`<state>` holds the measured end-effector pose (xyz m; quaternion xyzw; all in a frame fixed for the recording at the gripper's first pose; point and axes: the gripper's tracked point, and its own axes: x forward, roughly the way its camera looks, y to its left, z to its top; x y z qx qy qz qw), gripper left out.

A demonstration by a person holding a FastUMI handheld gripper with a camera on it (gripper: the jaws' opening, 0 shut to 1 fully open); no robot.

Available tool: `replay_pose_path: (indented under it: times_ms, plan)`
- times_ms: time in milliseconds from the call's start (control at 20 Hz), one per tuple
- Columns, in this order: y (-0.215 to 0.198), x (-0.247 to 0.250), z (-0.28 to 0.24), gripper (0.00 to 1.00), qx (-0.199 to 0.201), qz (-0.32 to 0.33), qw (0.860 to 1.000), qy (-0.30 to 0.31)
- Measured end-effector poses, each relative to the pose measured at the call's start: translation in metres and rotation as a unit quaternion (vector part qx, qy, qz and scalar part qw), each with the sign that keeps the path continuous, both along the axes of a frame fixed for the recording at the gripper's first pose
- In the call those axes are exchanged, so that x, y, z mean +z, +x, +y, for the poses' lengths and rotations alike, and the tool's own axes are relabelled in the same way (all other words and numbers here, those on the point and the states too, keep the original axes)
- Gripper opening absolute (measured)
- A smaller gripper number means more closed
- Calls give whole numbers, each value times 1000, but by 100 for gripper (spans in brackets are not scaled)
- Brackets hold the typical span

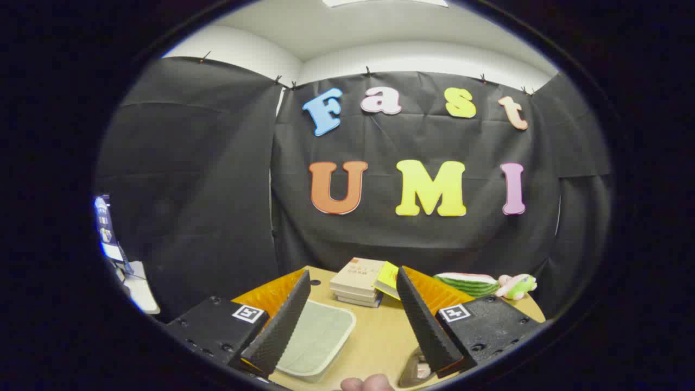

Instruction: Open the storage box then place both shoes into the box .Put the left shoe in first, then the right shoe, with the right side of both shoes facing outward in a uniform manner.

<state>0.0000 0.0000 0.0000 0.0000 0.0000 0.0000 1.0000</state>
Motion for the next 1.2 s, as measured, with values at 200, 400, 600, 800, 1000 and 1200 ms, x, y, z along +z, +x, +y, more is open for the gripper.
replay_pose_path:
  times_ms: [200,400,600,800,1000,1200]
  plan:
    - [-4,1,4,100,6,0,1000,-2]
    - [-9,-5,-2,100,0,9,1000,7]
    - [-16,-12,-12,100,-10,17,1000,14]
    - [-25,-22,-29,100,-31,34,999,13]
    - [-29,-30,-26,100,-18,47,998,27]
    - [-35,-60,-11,100,22,98,994,44]
